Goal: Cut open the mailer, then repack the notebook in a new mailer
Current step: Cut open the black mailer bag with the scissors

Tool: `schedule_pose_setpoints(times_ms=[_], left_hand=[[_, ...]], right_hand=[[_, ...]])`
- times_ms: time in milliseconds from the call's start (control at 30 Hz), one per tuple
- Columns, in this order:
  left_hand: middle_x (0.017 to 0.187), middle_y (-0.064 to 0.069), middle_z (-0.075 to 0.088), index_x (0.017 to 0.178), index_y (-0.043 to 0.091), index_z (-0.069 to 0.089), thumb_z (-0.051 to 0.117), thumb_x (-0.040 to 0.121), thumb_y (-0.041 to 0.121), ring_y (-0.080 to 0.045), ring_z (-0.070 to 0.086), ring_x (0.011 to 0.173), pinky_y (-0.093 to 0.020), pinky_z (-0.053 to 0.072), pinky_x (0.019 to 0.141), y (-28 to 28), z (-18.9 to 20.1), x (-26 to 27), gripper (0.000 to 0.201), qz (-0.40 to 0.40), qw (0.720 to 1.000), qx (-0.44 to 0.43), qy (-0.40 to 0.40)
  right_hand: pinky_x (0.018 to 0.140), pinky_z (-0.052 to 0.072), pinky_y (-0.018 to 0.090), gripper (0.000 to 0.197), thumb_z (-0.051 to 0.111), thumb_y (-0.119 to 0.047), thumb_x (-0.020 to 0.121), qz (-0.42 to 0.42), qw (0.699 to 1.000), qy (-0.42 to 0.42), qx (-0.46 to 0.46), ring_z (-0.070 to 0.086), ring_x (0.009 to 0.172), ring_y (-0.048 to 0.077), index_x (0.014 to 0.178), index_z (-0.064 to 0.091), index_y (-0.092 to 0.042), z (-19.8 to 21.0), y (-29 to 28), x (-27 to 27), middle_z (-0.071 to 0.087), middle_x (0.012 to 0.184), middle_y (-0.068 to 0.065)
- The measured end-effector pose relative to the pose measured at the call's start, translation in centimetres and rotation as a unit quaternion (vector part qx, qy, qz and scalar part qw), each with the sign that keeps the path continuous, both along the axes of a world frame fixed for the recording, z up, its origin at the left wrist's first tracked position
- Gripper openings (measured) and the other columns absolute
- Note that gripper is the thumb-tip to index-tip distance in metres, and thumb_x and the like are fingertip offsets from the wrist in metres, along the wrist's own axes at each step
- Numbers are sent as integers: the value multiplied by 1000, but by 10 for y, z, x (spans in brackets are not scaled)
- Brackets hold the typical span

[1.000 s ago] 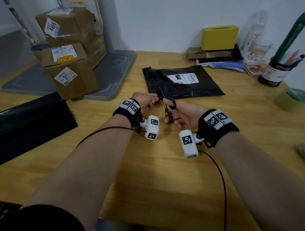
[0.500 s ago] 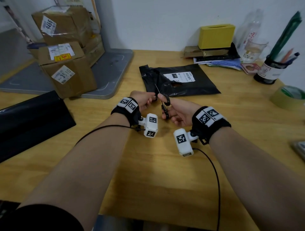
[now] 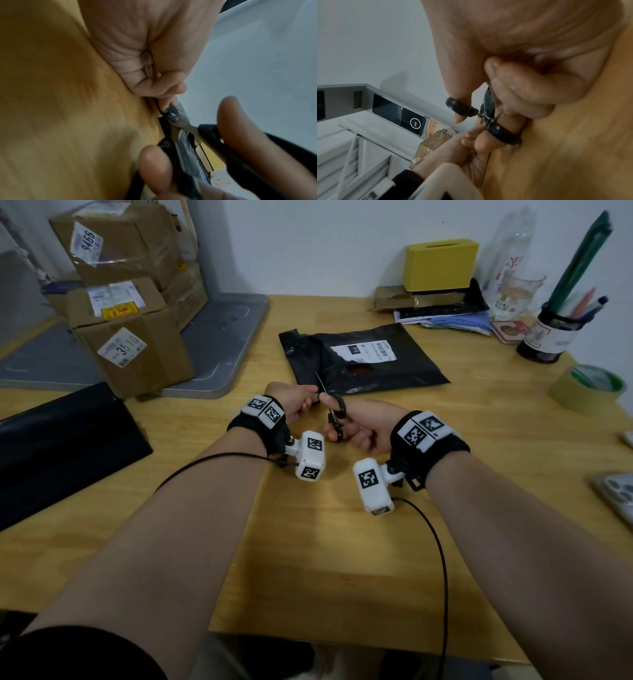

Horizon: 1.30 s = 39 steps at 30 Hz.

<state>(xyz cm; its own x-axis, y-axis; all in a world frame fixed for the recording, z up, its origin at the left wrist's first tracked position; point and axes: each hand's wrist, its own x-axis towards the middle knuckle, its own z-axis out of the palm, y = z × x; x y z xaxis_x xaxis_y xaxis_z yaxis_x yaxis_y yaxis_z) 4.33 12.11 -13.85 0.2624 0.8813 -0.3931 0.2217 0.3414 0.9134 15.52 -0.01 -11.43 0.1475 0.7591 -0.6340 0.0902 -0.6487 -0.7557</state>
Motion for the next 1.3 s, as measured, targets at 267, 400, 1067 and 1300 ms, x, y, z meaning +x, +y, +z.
schedule_pose_setpoints(times_ms=[267,400,1067,1300], left_hand=[[68,0,59,82,12,71,76,85,10,-2,42,43,-10,37,39,4,1,-3,6,-22,1000,-16,1],[78,-2,61,87,10,72,77,83,8,-2,43,43,-11,36,37,6,-2,-5,6,-17,999,-33,-28],[72,0,55,86,14,61,67,86,-7,0,42,34,-9,36,36,6,0,-2,21,0,997,-52,-57],[73,1,58,85,12,63,69,85,-6,0,44,39,-8,38,39,2,3,0,19,-9,999,-28,-31]], right_hand=[[33,19,14,72,53,-88,75,9,999,37,-4,22,43,3,94,65,-19,-2,4,5,67,77,-7],[32,18,14,68,53,-86,76,10,999,31,-5,21,42,3,91,62,-21,-4,6,4,66,74,-8],[31,17,13,56,66,-73,80,-4,991,137,-13,20,34,3,81,54,-18,-7,13,21,51,65,-5],[42,18,16,63,62,-75,80,-5,986,165,0,17,42,5,89,55,-13,-9,-3,25,55,71,-1]])
